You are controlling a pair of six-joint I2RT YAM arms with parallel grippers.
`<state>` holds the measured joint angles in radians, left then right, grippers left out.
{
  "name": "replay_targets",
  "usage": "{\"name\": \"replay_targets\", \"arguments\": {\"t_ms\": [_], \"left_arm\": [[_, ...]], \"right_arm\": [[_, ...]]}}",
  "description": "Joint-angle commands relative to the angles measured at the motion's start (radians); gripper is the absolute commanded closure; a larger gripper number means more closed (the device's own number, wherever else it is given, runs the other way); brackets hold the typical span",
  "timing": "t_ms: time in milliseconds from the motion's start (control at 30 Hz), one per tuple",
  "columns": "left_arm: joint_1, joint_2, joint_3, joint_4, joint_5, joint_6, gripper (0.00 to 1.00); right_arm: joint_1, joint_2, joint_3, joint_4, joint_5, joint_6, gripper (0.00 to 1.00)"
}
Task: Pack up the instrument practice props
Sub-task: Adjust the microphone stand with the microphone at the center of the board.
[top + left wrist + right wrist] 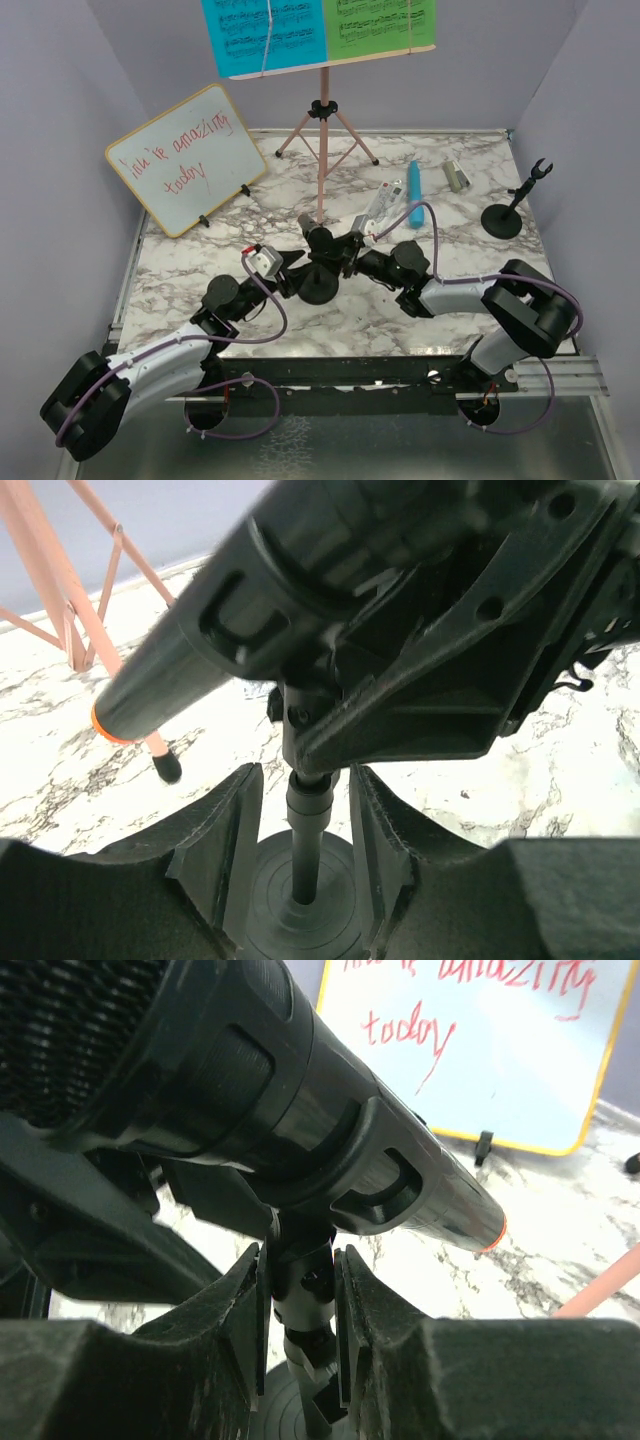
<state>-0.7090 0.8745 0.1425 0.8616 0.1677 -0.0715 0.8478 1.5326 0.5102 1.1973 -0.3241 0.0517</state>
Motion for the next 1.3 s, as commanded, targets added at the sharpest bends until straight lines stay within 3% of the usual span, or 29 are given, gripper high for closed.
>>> {"name": "replay_targets", "arguments": {"t_ms": [0,167,433,567,700,900,933,967,1267], "left_arm": [[-0.004,-0.057,-0.016,0.033,-0.041,-0.034,0.53],[-0.004,-0.075,-0.025,0.032,-0.049,-0.044,0.51],[-0.004,-0.045,-0.008,0.033,-0.048,-0.074,0.45],[-0.003,-0.033,0.0,0.033,-0.055,-0.087,0.43],[-0.004,-0.005,0.014,0.034,-0.06,-0.093,0.41],[-0.003,0.074,0.048,0.057,-0.061,-0.103,0.41],[-0.004,0.085,0.052,0.063,-0.057,-0.103,0.41],[-0.004,0.094,0.057,0.069,-0.055,-0.103,0.41],[-0.004,0.164,0.082,0.122,-0.039,-0.1,0.4]], "right_arm": [[-0.044,0.048,-0.018,0.04,-0.206,-0.024,0.99],[-0.114,0.092,-0.029,0.082,-0.36,-0.019,0.98],[-0.129,0.119,0.012,0.049,-0.491,-0.044,0.84],[-0.131,0.097,0.015,0.016,-0.481,-0.091,0.68],[-0.131,0.051,0.006,-0.05,-0.437,-0.116,0.46],[-0.131,-0.032,-0.011,-0.155,-0.345,-0.138,0.26],[-0.131,-0.05,-0.018,-0.171,-0.327,-0.139,0.07],[-0.131,-0.073,-0.026,-0.189,-0.312,-0.137,0.01],[-0.11,-0.348,-0.109,-0.309,-0.155,-0.012,0.0]]}}
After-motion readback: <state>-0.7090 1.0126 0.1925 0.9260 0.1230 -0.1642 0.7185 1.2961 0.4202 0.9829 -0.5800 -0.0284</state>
